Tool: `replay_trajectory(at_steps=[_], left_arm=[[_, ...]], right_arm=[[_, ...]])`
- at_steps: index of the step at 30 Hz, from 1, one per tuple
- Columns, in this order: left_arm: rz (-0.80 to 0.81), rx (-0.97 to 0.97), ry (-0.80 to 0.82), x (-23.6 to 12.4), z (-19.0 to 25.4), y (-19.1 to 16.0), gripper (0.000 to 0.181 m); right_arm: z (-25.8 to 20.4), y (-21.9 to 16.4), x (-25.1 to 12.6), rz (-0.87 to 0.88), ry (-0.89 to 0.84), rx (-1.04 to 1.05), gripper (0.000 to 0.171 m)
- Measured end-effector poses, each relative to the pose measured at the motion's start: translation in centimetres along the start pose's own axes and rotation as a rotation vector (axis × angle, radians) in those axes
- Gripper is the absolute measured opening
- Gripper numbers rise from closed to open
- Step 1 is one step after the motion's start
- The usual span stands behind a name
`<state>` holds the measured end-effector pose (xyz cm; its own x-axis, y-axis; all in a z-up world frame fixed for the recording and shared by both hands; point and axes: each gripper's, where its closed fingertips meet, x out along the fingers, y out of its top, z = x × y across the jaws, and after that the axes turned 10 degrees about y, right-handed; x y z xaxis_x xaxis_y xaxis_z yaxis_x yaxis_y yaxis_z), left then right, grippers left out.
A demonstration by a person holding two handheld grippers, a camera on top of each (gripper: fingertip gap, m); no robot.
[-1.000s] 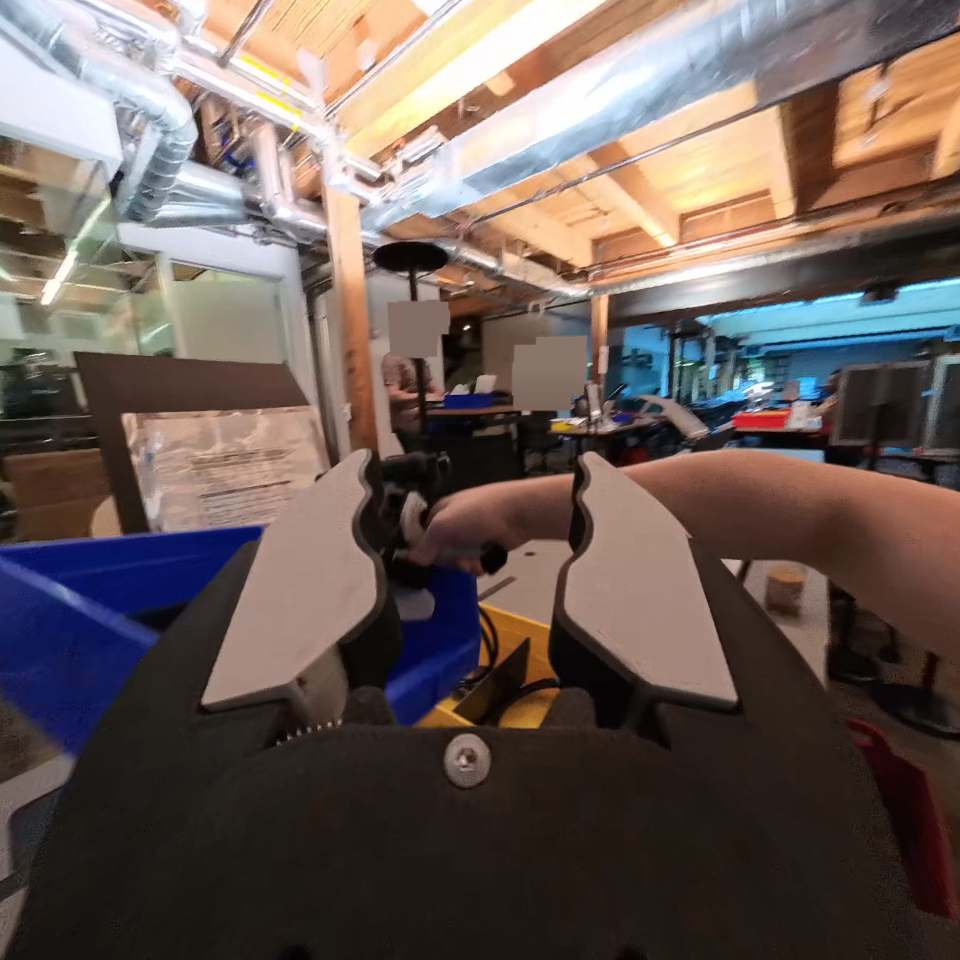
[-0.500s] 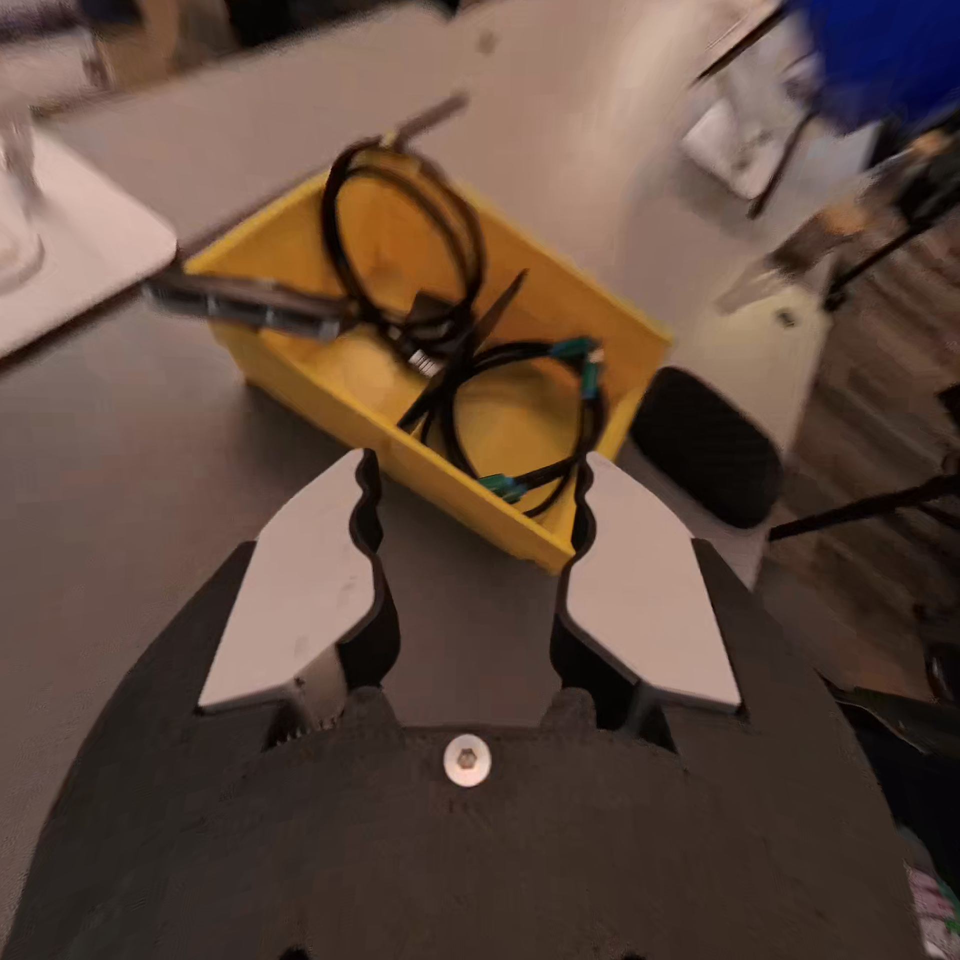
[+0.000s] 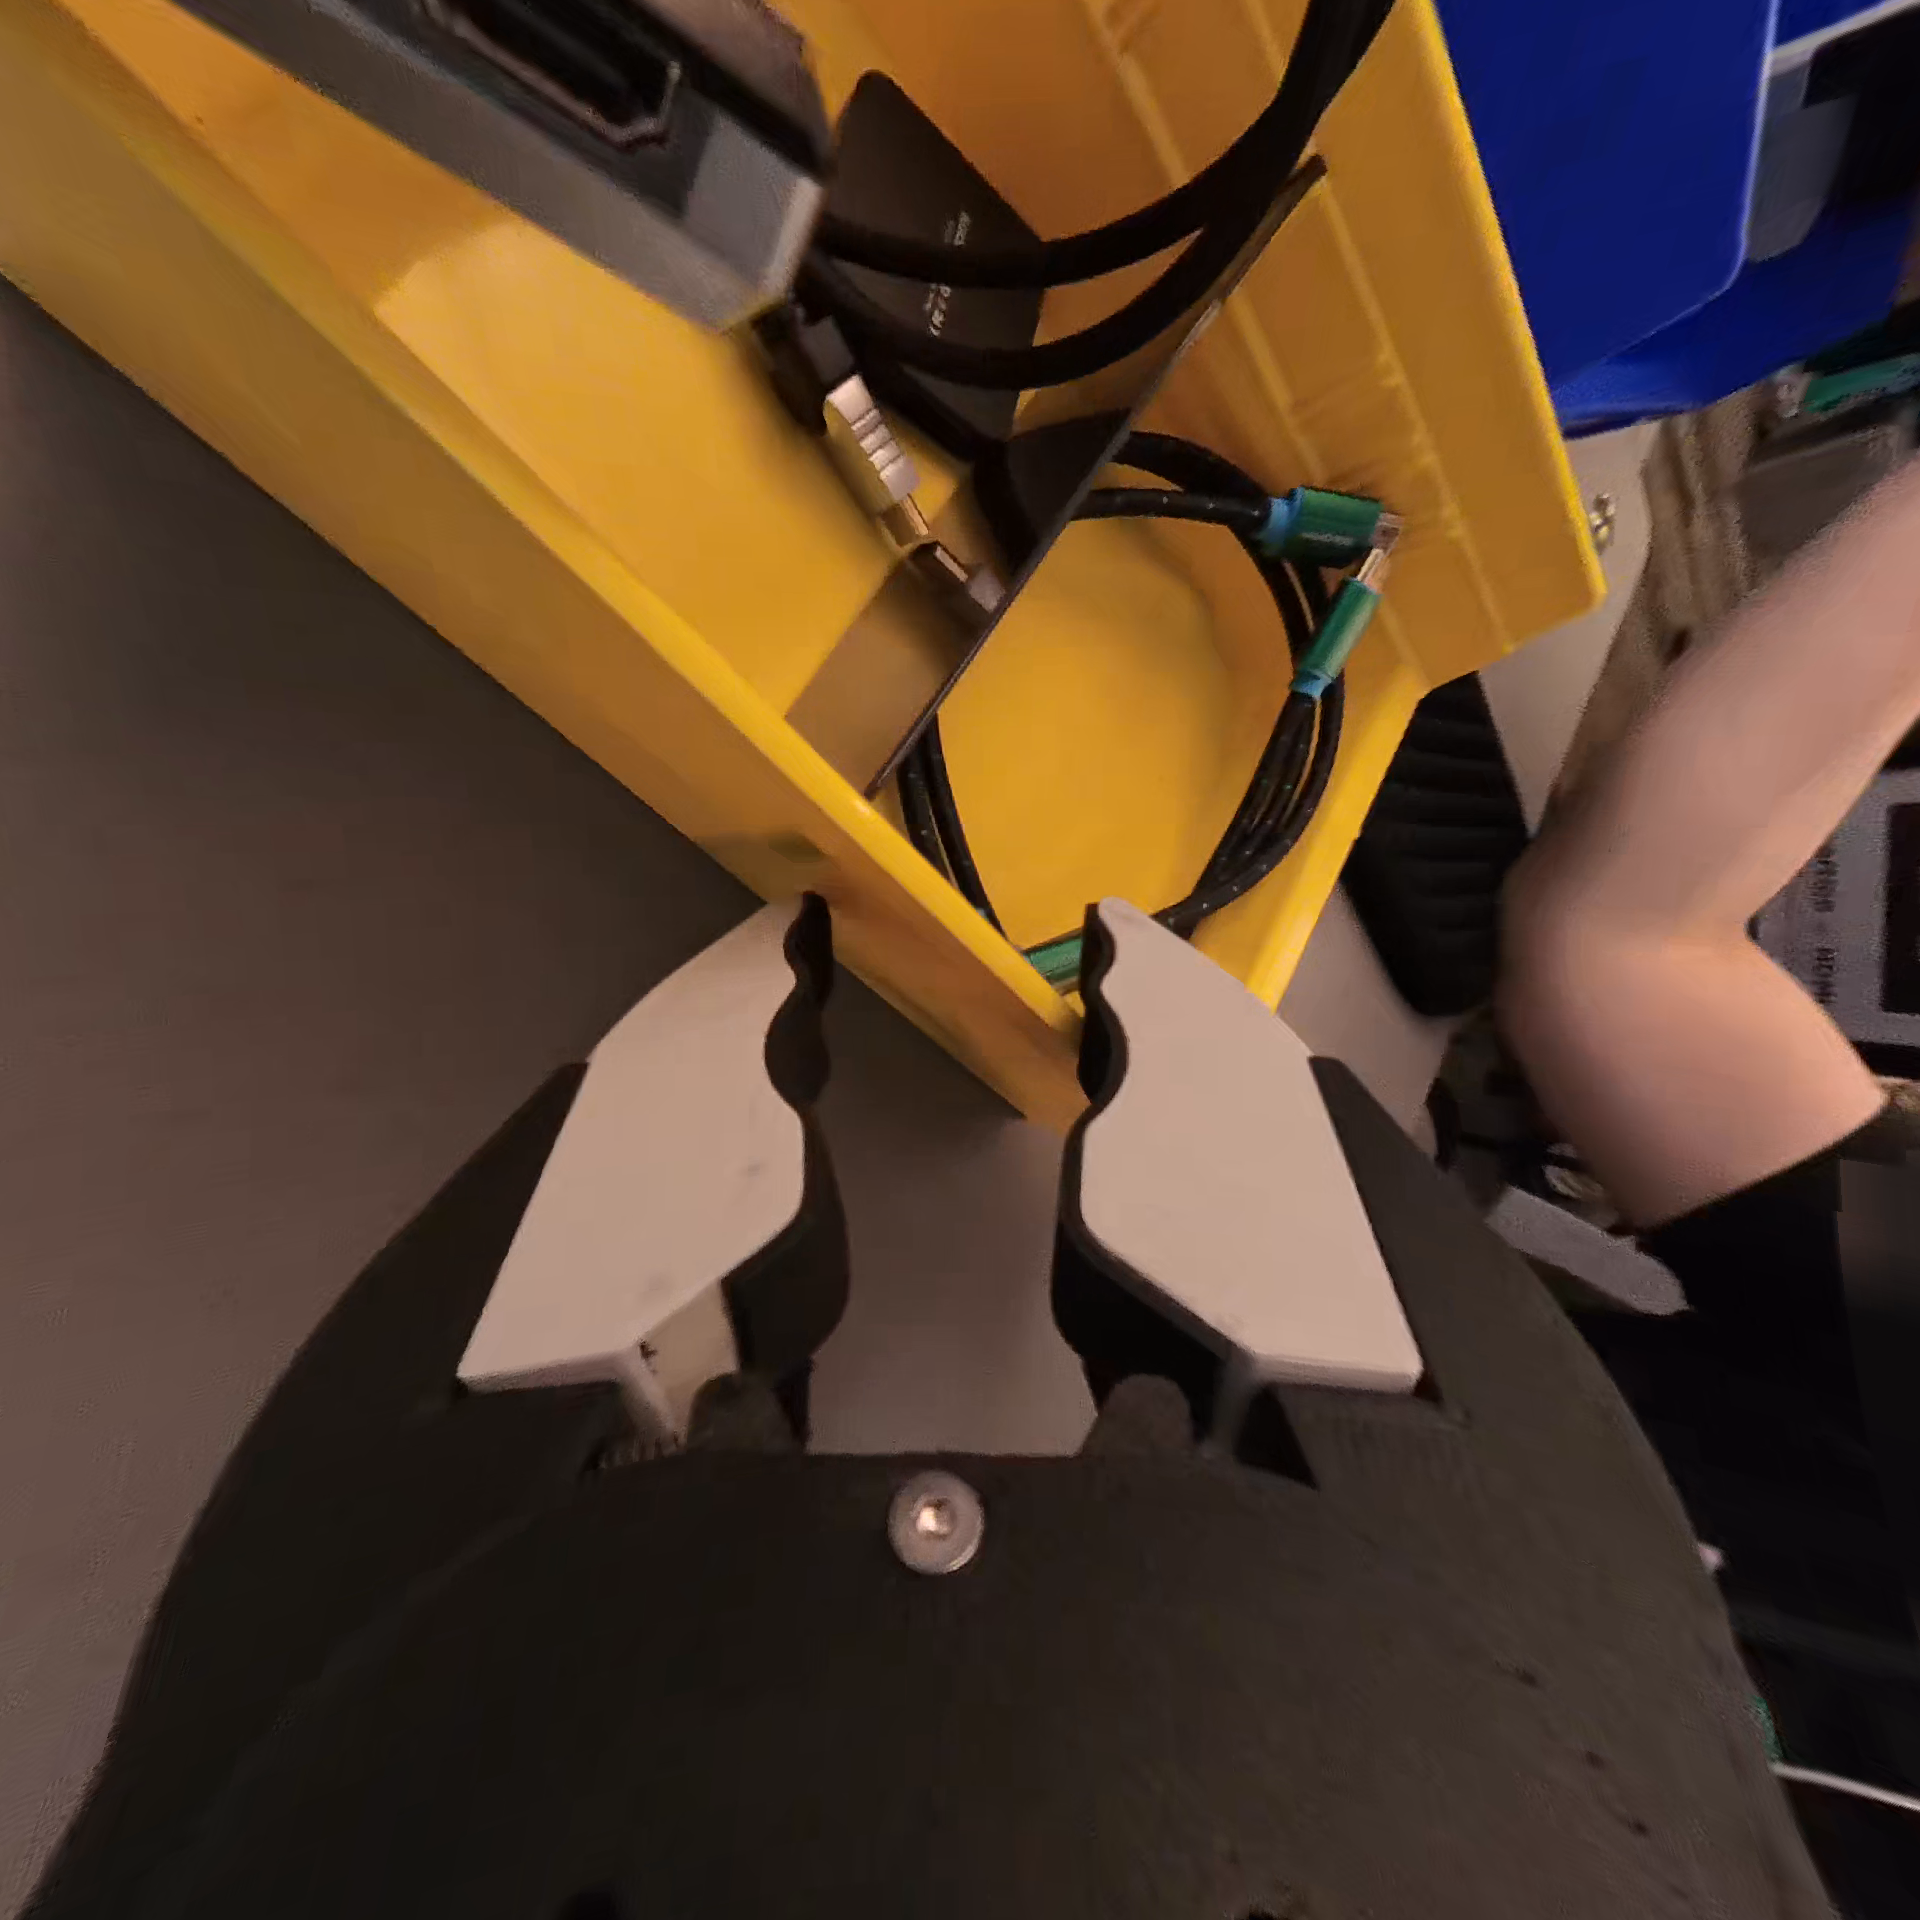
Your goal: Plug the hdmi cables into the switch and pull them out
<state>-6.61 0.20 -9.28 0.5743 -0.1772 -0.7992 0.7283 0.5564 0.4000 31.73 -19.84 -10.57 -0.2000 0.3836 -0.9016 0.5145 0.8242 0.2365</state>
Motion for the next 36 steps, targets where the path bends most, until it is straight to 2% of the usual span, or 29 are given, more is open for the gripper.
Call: replay_trajectory(at_steps=[5,8,10,17,24,31,36], left_arm=[[-0.05,0.041,0.097,-1.1,-1.5,0.1,0.029],[-0.036,0.019,0.196,-3.2,-4.2,-0.2,0.018],[-0.022,-0.018,0.26,-5.2,-6.7,-0.8,0.013],[0.092,-0.258,0.509,-13.3,-17.3,-4.6,0.006],[0.205,-0.509,0.561,-20.1,-23.7,-10.5,0.007],[0.206,-0.659,0.687,-24.4,-26.6,-15.8,0.006],[0.236,-0.71,0.637,-24.7,-26.8,-16.2,0.007]], right_arm=[[0.0,-0.2,3.2,-0.109,0.053,-0.095,0.019],[-0.5,-1.4,4.7,-0.206,0.096,-0.13,0.02],[-1.0,-1.2,4.9,-0.201,0.114,-0.147,0.02],[-2.3,-1.0,5.5,-0.239,0.078,-0.164,0.02],[-3.7,0.1,6.3,-0.262,0.066,-0.212,0.019],[-5.2,0.3,6.8,-0.283,0.076,-0.27,0.019],[-5.3,0.6,6.9,-0.277,0.07,-0.302,0.017]])
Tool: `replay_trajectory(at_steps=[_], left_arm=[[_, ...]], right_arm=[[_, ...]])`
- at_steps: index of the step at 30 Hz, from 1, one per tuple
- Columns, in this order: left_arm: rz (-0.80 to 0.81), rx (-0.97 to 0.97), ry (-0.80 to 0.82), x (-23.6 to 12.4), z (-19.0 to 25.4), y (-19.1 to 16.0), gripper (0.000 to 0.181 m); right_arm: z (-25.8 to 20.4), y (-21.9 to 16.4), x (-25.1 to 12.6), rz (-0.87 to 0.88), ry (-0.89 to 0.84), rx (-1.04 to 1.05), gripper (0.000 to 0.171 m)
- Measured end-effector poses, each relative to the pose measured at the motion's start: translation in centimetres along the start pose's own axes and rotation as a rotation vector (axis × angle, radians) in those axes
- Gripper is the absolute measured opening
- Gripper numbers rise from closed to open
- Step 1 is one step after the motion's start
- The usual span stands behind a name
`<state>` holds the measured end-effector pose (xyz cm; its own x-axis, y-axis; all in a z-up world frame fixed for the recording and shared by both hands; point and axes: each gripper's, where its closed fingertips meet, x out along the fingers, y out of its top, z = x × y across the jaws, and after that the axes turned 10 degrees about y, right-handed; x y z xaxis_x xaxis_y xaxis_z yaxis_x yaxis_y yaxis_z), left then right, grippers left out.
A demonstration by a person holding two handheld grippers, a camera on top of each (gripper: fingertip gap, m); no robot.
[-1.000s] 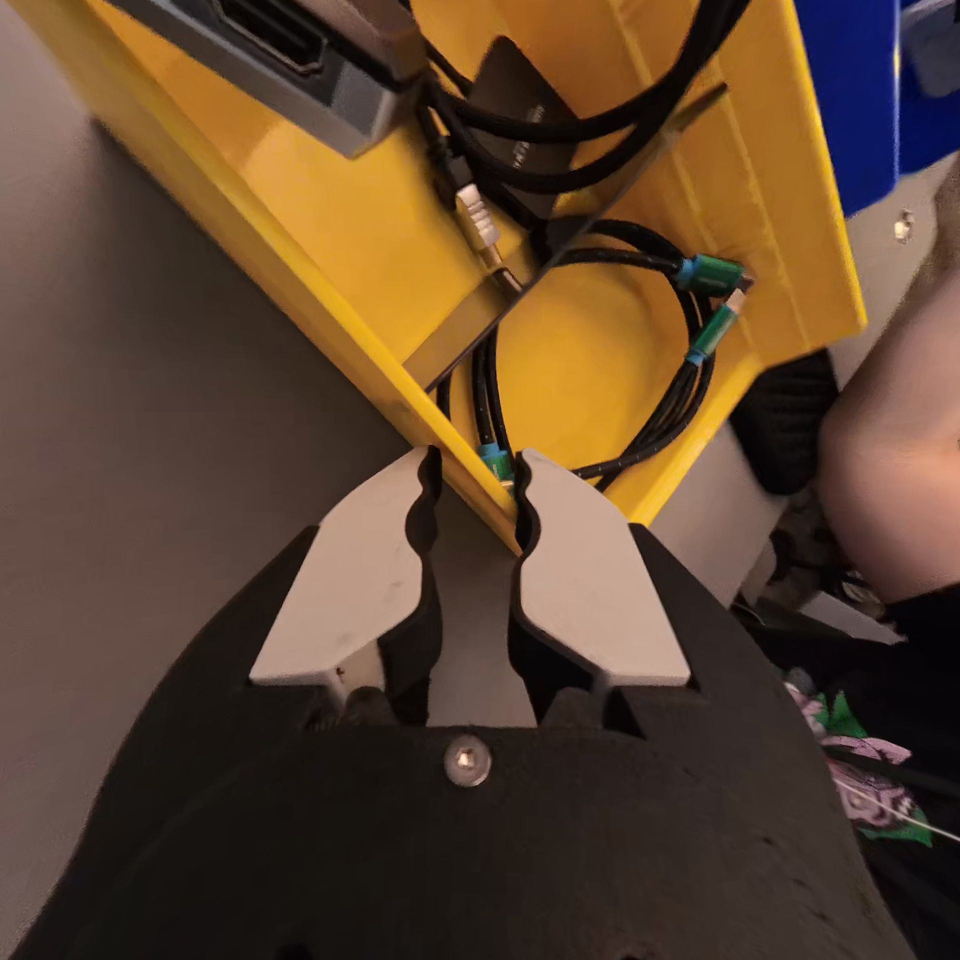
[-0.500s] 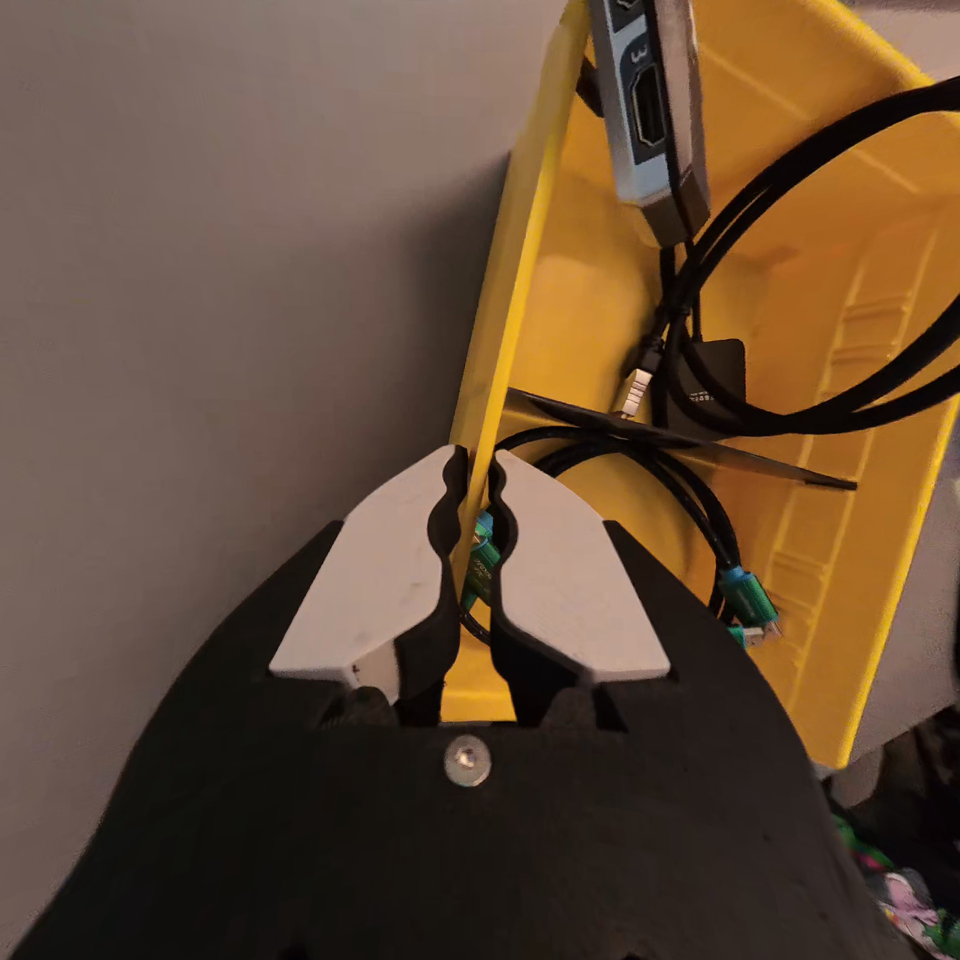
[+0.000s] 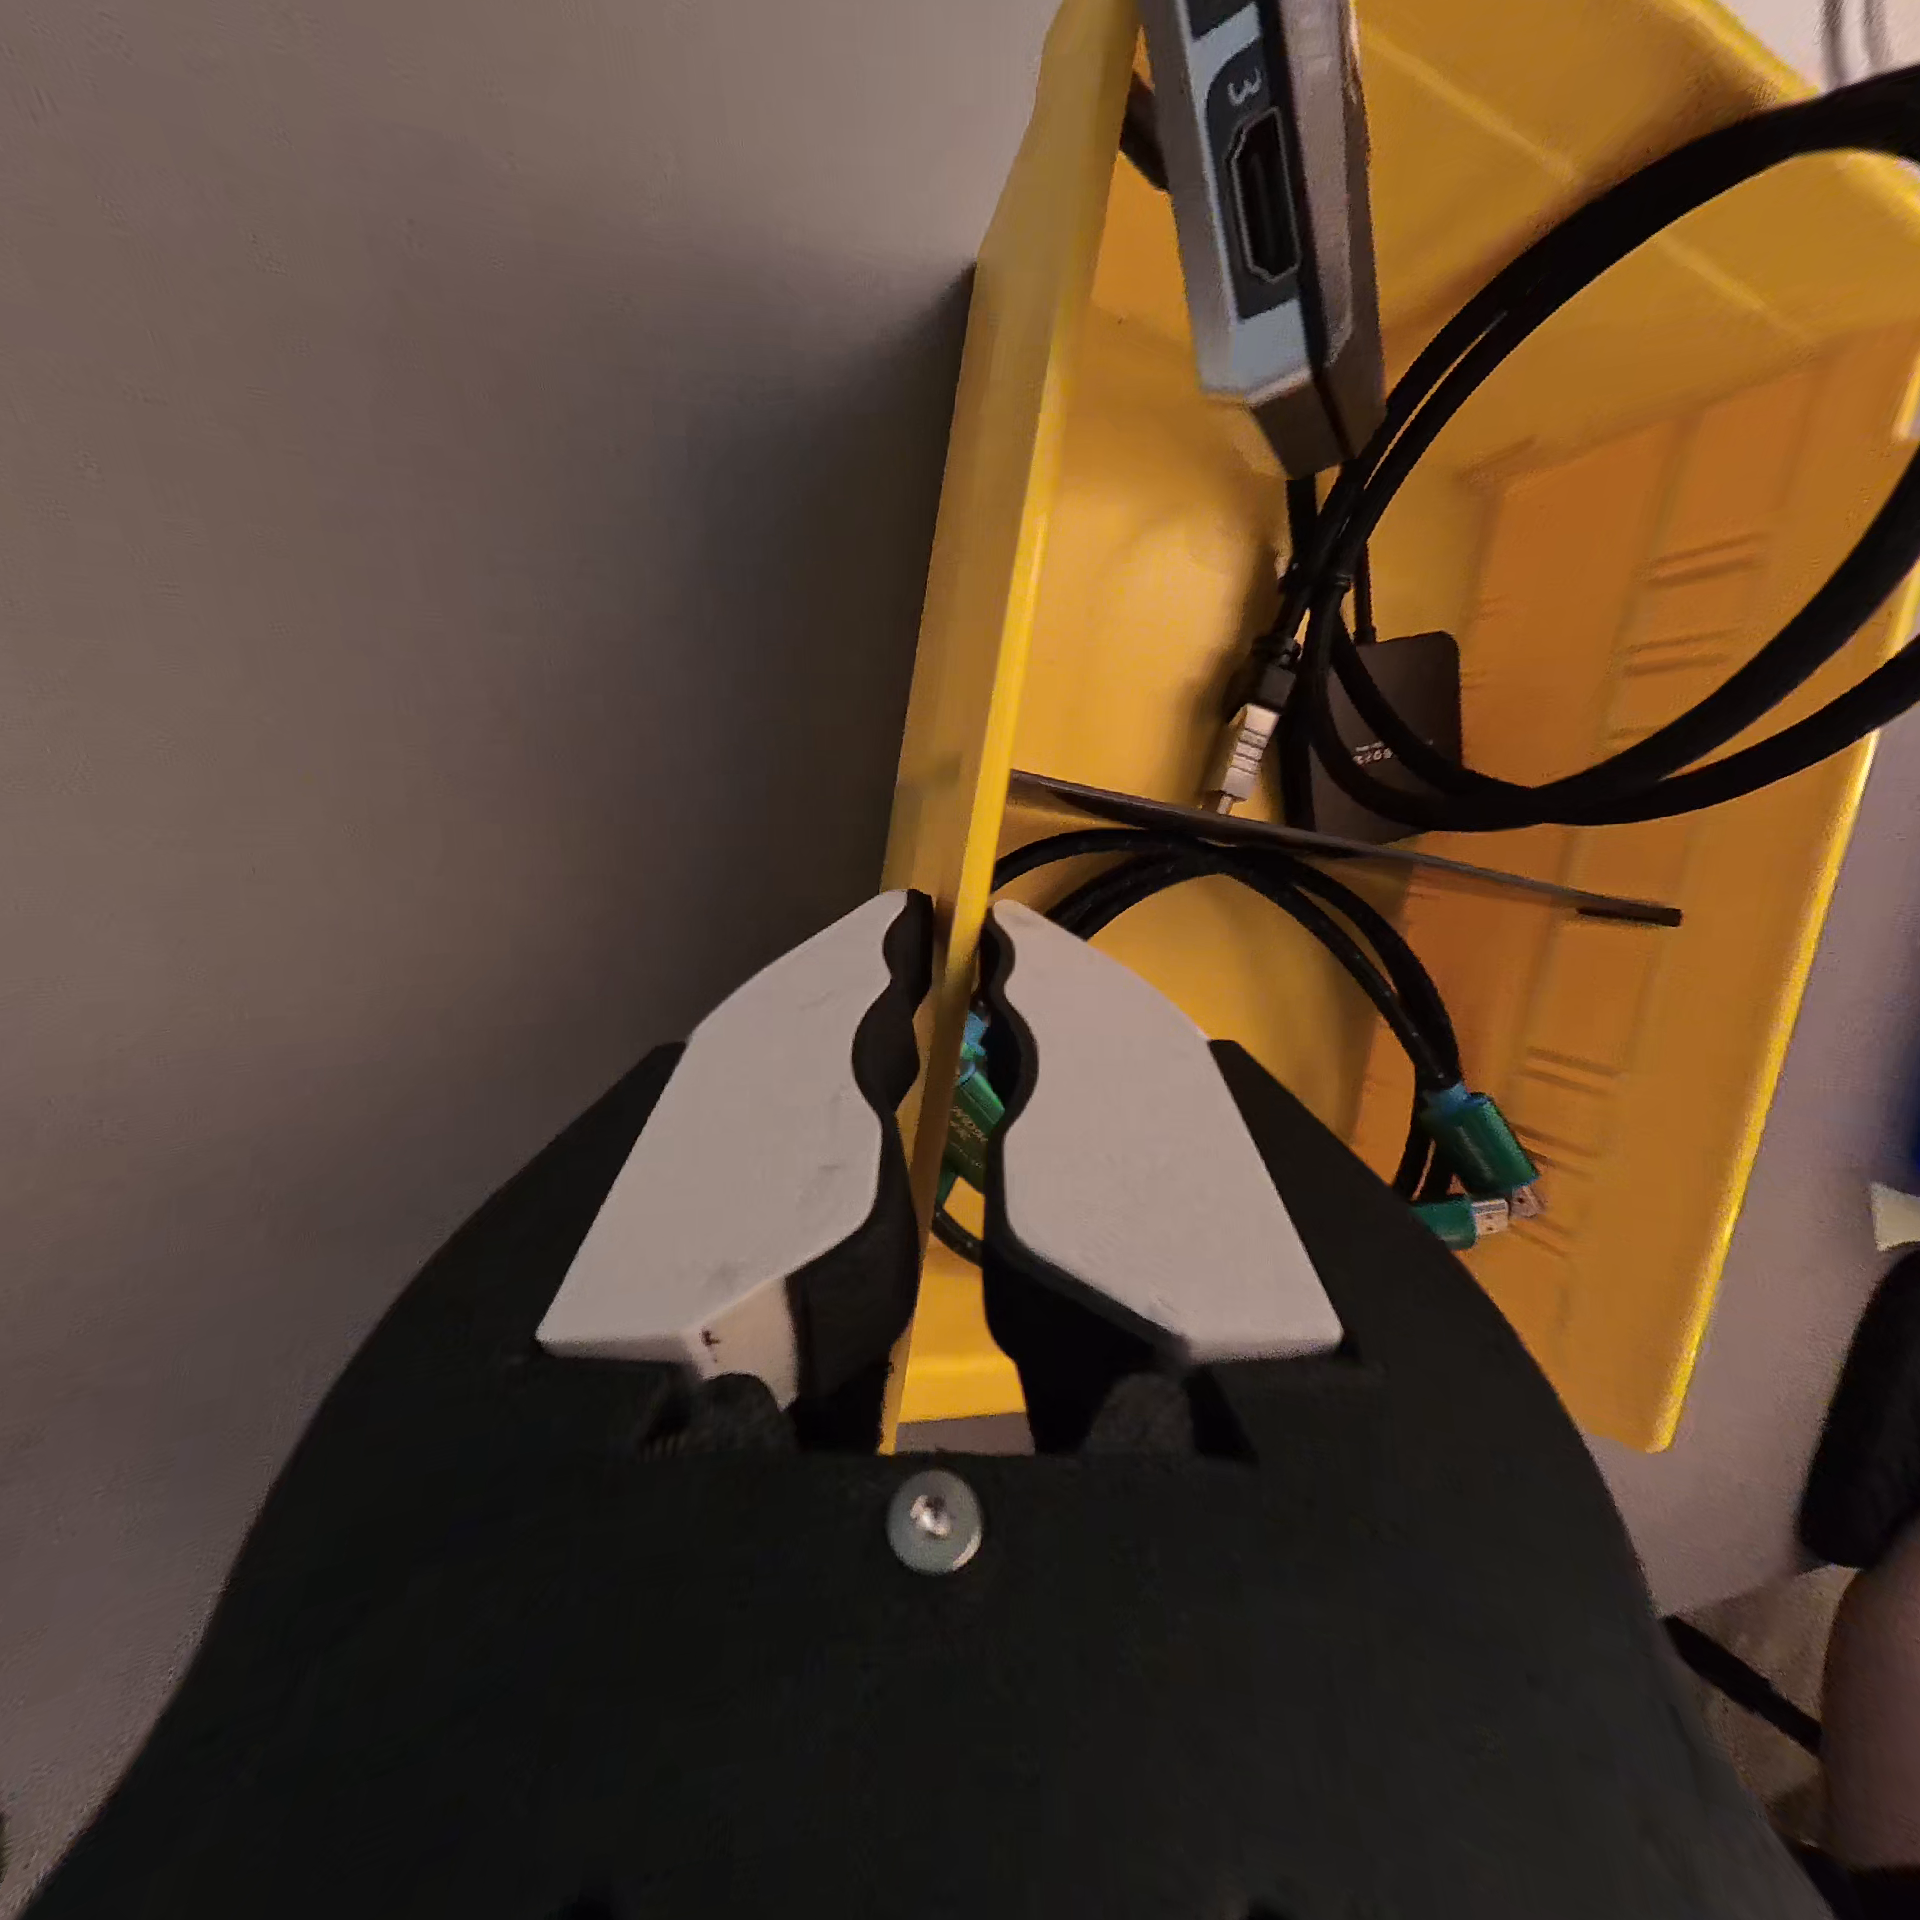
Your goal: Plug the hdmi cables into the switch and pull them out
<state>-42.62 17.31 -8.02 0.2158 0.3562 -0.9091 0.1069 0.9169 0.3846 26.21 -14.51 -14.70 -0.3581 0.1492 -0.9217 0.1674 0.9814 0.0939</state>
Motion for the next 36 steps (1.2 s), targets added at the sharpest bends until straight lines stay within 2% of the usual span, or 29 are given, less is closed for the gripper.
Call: replay_trajectory(at_steps=[4,9,17,32,34,36], left_arm=[[0.037,-0.029,-0.035,0.3,0.0,0.9,0.008],[0.101,-0.054,-0.019,0.8,-0.3,2.2,0.008],[0.081,-0.084,0.001,0.6,-0.5,1.7,0.008],[0.052,-0.049,0.04,0.2,-0.2,0.9,0.008],[0.082,-0.033,0.028,-0.5,0.0,1.3,0.016],[0.204,-0.009,0.03,-2.5,0.4,3.1,0.021]], right_arm=[[1.1,0.5,-0.7,0.027,-0.067,-0.026,0.012],[1.2,0.5,-0.7,0.035,-0.046,-0.035,0.011],[1.6,-1.3,-1.0,0.018,-0.041,-0.032,0.012],[0.9,-1.4,-0.8,0.041,0.037,0.078,0.019],[0.5,-1.4,-0.8,0.059,0.085,0.132,0.025],[0.3,-1.3,-1.0,0.088,0.134,0.189,0.03]])
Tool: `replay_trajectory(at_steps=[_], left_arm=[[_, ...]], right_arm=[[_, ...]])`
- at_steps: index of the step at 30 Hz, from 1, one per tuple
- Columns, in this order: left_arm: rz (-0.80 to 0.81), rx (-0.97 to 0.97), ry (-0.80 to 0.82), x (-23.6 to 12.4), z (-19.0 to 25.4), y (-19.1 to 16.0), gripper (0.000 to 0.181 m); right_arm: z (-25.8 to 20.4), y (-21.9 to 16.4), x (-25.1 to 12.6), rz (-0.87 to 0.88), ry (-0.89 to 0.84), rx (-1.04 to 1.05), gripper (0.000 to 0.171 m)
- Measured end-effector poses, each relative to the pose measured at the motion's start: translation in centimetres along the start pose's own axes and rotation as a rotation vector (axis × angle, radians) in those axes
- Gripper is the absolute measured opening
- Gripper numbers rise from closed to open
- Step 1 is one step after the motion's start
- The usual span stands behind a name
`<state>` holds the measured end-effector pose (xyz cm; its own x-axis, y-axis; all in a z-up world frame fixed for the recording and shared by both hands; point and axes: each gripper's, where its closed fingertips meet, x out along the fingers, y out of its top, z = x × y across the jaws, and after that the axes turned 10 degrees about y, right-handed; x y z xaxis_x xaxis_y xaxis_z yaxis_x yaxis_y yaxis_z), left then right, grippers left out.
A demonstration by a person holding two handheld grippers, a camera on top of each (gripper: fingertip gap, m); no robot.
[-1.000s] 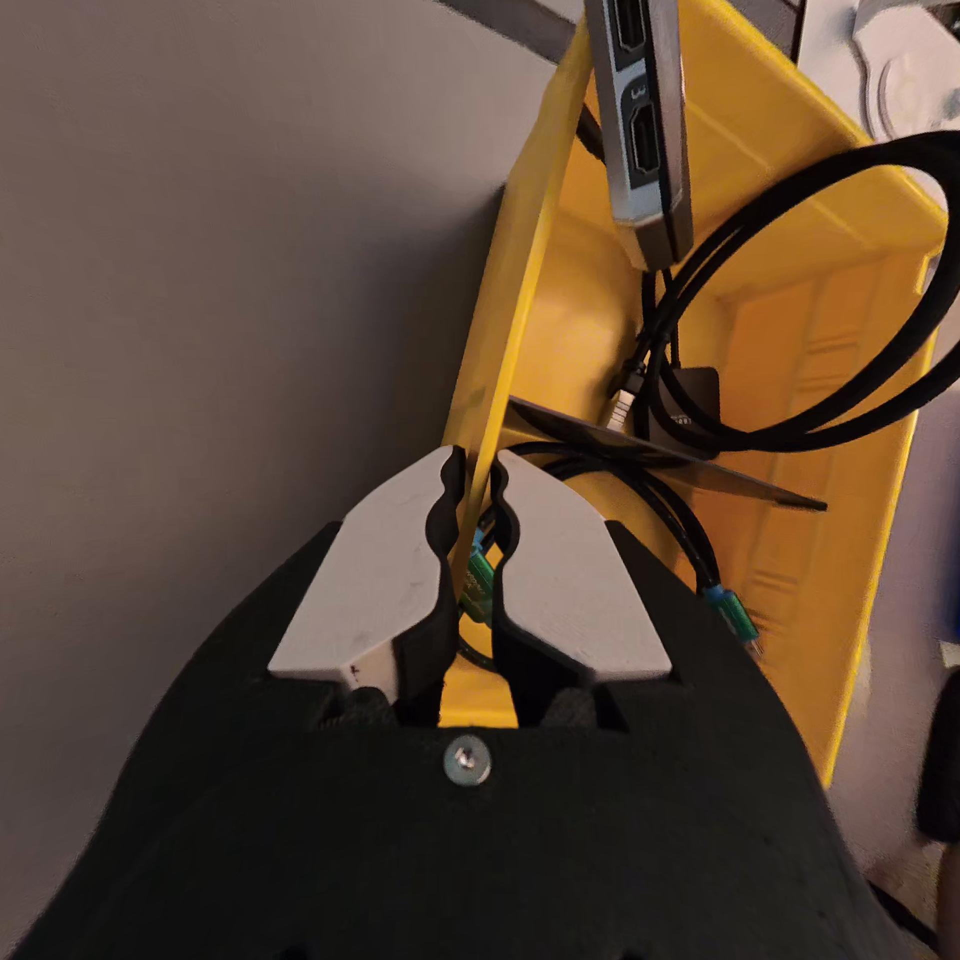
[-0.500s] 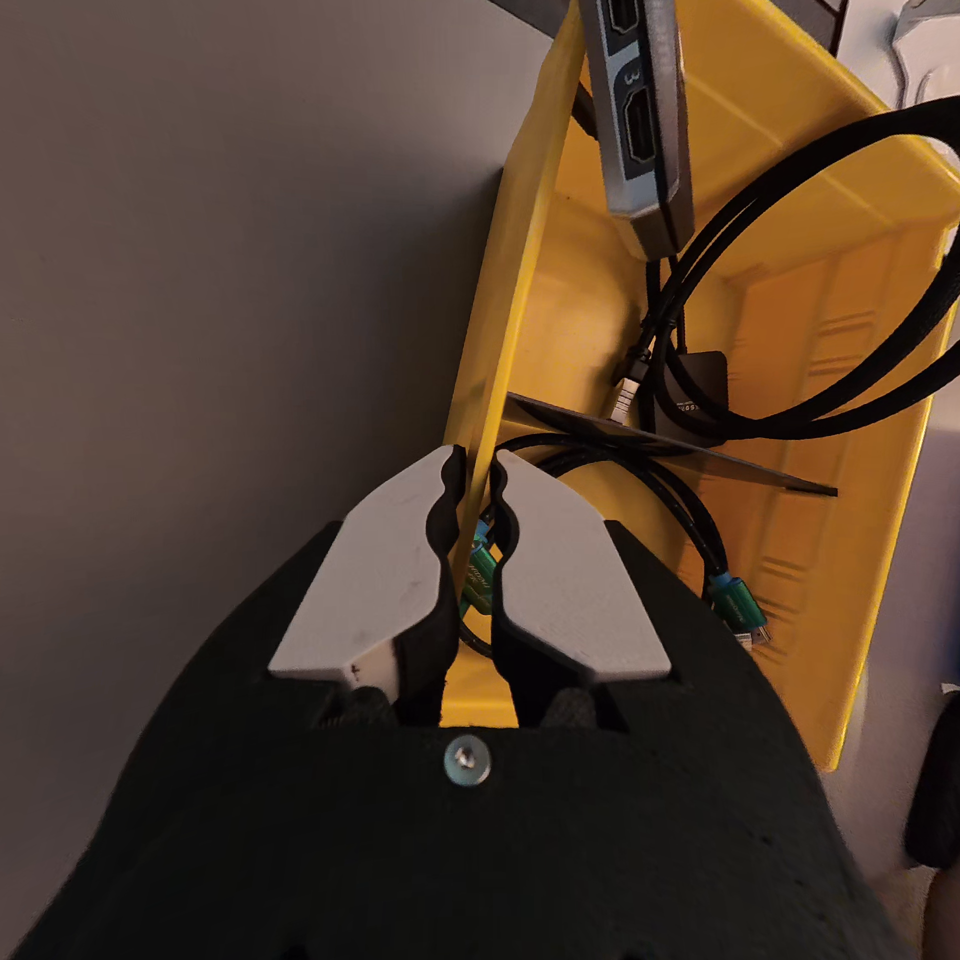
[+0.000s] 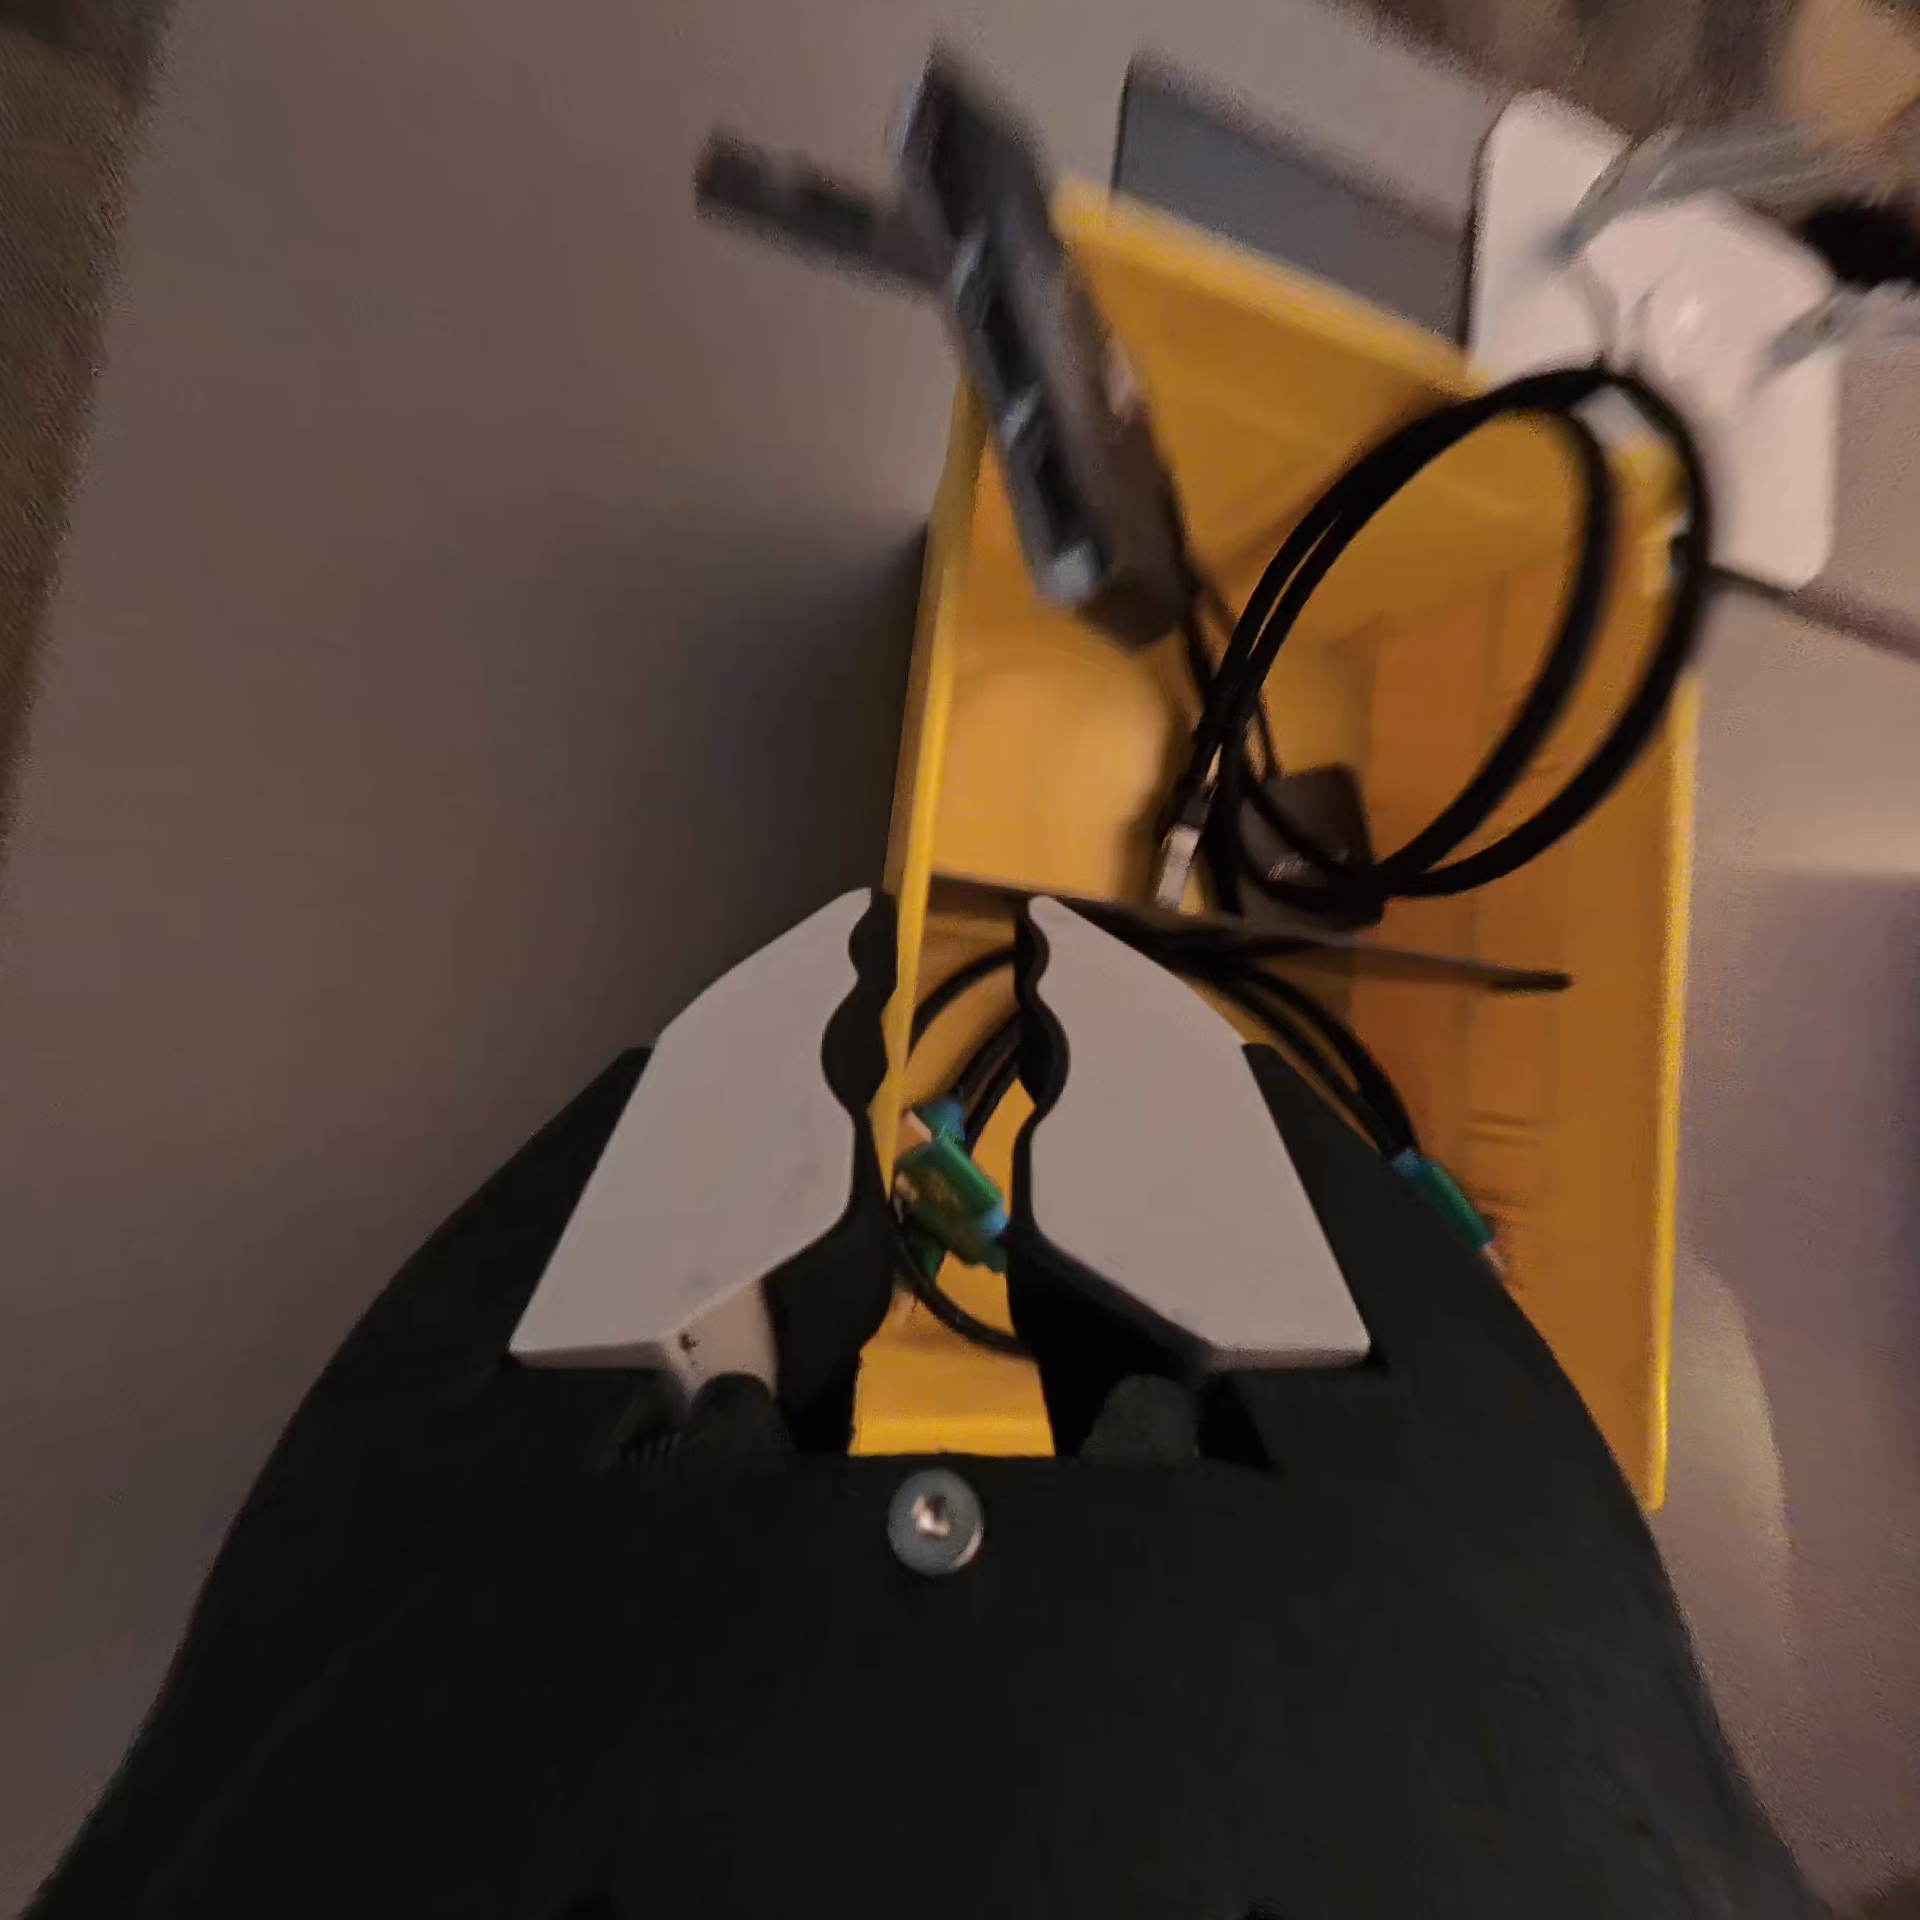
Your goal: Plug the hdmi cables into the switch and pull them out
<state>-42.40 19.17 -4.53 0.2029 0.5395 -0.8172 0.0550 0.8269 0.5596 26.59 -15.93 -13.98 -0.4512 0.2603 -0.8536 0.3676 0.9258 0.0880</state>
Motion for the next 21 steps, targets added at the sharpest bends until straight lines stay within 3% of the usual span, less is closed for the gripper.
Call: replay_trajectory(at_steps=[3,5,10,12,15,21], left_arm=[[0.256,0.146,-0.053,-4.0,2.8,3.4,0.029],[0.344,0.29,-0.109,-6.0,5.5,3.6,0.032],[0.365,0.738,-0.398,-9.1,13.5,-1.0,0.031],[0.473,0.859,-0.293,-9.8,13.7,-0.8,0.031],[0.702,0.884,-0.126,-12.1,13.1,1.0,0.031],[0.739,0.895,-0.184,-14.8,12.7,-0.4,0.055]], right_arm=[[-0.3,0.6,-0.9,0.075,0.034,0.05,0.03],[-0.6,1.3,-2.0,0.147,0.042,0.058,0.03],[-1.7,3.1,-5.7,0.369,0.044,0.097,0.03],[-2.6,4.2,-7.9,0.491,0.055,0.08,0.03],[-5.1,5.6,-11.4,0.665,0.073,-0.026,0.03],[-14.0,6.5,-21.0,1.141,-0.044,-0.391,0.028]])
